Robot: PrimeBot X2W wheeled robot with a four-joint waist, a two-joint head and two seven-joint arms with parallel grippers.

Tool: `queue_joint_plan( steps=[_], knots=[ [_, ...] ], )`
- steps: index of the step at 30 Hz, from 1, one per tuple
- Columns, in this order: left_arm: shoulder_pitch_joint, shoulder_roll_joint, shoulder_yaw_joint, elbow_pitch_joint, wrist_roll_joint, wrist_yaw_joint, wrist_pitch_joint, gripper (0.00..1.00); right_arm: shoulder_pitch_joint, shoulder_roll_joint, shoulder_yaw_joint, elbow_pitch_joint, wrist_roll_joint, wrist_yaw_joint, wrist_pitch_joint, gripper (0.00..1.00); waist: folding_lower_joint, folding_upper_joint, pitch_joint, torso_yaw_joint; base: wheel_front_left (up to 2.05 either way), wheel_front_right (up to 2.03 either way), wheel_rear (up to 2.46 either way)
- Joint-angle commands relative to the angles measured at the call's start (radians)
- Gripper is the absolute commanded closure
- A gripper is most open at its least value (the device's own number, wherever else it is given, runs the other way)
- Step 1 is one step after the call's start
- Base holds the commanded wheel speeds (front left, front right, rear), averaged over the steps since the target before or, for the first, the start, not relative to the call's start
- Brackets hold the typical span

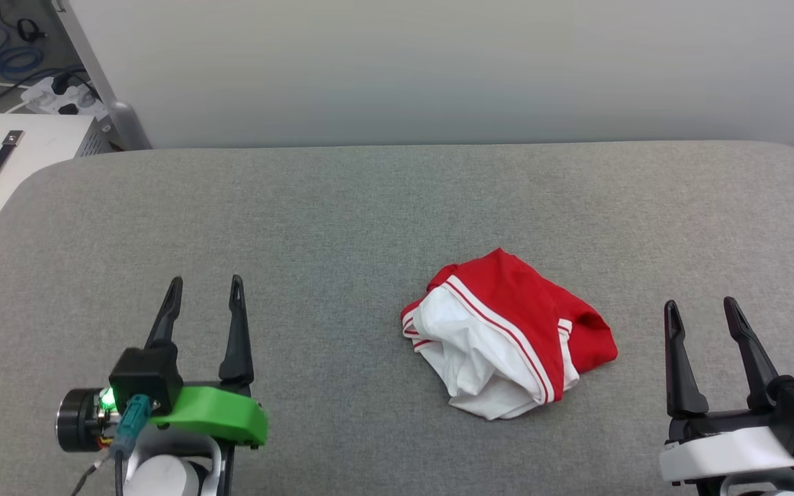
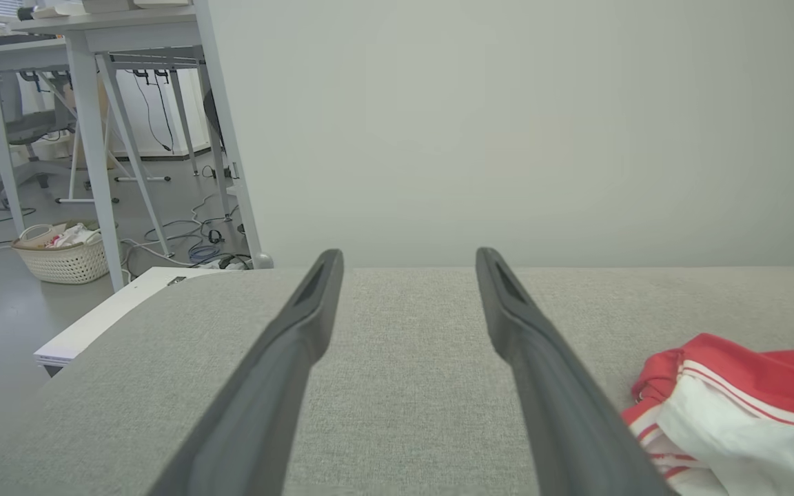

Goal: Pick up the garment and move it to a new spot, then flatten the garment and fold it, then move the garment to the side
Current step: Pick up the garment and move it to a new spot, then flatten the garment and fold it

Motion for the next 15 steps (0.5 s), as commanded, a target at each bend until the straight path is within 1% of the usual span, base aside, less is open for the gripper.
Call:
queue_joint_plan(
  steps=[1, 7, 12, 15],
  knots=[
    [0.037, -0.024, 0.032, 0.001, 0.031, -0.023, -0.006, 0.0, 0.015, 0.001, -0.002, 0.007, -0.006, 0.002, -0.009, 0.0, 0.0001, 0.0, -0.006, -0.003, 0.0, 0.0, 0.0],
    [0.132, -0.122, 0.161, -0.002, 0.133, -0.109, -0.006, 0.0, 0.04, 0.001, -0.005, 0.022, -0.006, 0.002, -0.009, 0.0, 0.0001, 0.0, -0.019, -0.012, 0.0, 0.0, 0.0],
    [0.176, -0.186, 0.235, 0.002, 0.198, -0.171, -0.006, 0.0, 0.053, 0.001, -0.005, 0.034, -0.006, 0.002, -0.009, 0.0, 0.0001, 0.0, -0.024, -0.013, 0.0, 0.0, 0.0],
    [0.189, -0.213, 0.262, 0.008, 0.226, -0.204, -0.006, 0.0, 0.058, 0.001, -0.003, 0.04, -0.005, 0.002, -0.009, 0.0, 0.0001, 0.0, -0.027, -0.012, 0.0, 0.0, 0.0]
  ],
)
